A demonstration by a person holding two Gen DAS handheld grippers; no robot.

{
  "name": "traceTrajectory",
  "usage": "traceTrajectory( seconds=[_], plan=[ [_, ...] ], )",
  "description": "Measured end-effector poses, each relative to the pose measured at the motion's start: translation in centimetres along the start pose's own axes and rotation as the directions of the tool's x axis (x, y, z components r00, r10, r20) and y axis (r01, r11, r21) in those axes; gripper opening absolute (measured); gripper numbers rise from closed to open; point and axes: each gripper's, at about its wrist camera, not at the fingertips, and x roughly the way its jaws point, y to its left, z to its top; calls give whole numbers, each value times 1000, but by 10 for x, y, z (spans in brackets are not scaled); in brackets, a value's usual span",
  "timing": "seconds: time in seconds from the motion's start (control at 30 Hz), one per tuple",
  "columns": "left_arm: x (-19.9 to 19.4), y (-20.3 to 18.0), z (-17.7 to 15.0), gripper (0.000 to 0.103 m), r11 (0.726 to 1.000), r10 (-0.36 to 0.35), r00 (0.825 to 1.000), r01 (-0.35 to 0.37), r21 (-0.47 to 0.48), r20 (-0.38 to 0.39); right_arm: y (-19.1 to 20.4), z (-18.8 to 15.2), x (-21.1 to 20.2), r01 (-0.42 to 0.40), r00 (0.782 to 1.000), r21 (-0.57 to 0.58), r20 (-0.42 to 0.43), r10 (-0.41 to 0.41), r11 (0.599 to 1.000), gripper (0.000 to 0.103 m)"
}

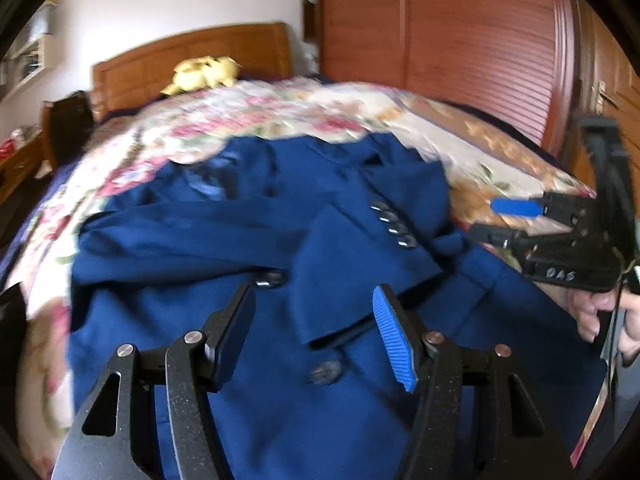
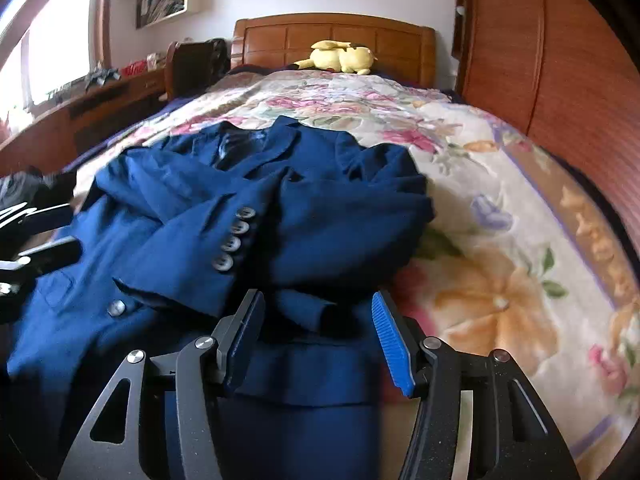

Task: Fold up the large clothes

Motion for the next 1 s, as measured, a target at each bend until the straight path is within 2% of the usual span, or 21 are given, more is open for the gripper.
traceTrajectory(
  seconds=[0.07, 0.13, 0.3, 0.47, 0.57, 0.63, 0.67, 0.73, 0.77, 0.8, 0.83, 0.9, 1.0],
  plan=[
    [14, -10, 6, 62, 999, -25, 999, 26, 21, -39, -10, -3, -16, -8, 1000, 17, 13, 7, 1000, 58],
    [32, -23, 10, 62, 997, 1, 997, 6, 77, -83, -18, -8, -20, -14, 1000, 32, 12, 13, 999, 58],
    [52, -43, 13, 62, 987, 0, 991, 22, 161, -135, -30, -17, -25, -5, 1000, 60, 7, 5, 998, 58],
    [63, -59, 8, 62, 974, 6, 984, 34, 224, -178, -25, -17, -25, -20, 1000, 84, 18, 19, 996, 58],
    [65, -67, 4, 62, 962, 56, 982, -5, 273, -178, -24, -19, -25, -39, 999, 85, 23, 38, 996, 58],
    [66, -66, 5, 62, 962, 95, 980, -46, 268, -173, -24, -19, -20, -51, 998, 78, 25, 49, 996, 58],
    [64, -64, 6, 59, 965, 91, 982, -45, 258, -166, -21, -19, -19, -55, 998, 72, 24, 53, 996, 58],
    [60, -57, 9, 39, 974, 68, 986, -34, 224, -149, -20, -18, -17, -62, 998, 65, 28, 60, 996, 58],
    [57, -53, 11, 33, 978, 57, 989, -27, 206, -140, -20, -17, -17, -64, 998, 65, 32, 62, 996, 58],
    [55, -49, 14, 20, 981, 52, 991, -27, 193, -126, -21, -17, -17, -67, 997, 66, 35, 64, 996, 58],
    [49, -44, 17, 11, 982, 67, 992, -47, 182, -103, -22, -17, -17, -68, 997, 68, 38, 65, 995, 58],
    [43, -36, 22, 6, 984, 80, 994, -67, 164, -74, -25, -19, -16, -64, 997, 74, 38, 61, 995, 58],
    [30, -28, 31, 4, 982, 94, 995, -87, 170, -33, -29, -22, -12, -55, 998, 96, 31, 53, 994, 58]
  ],
)
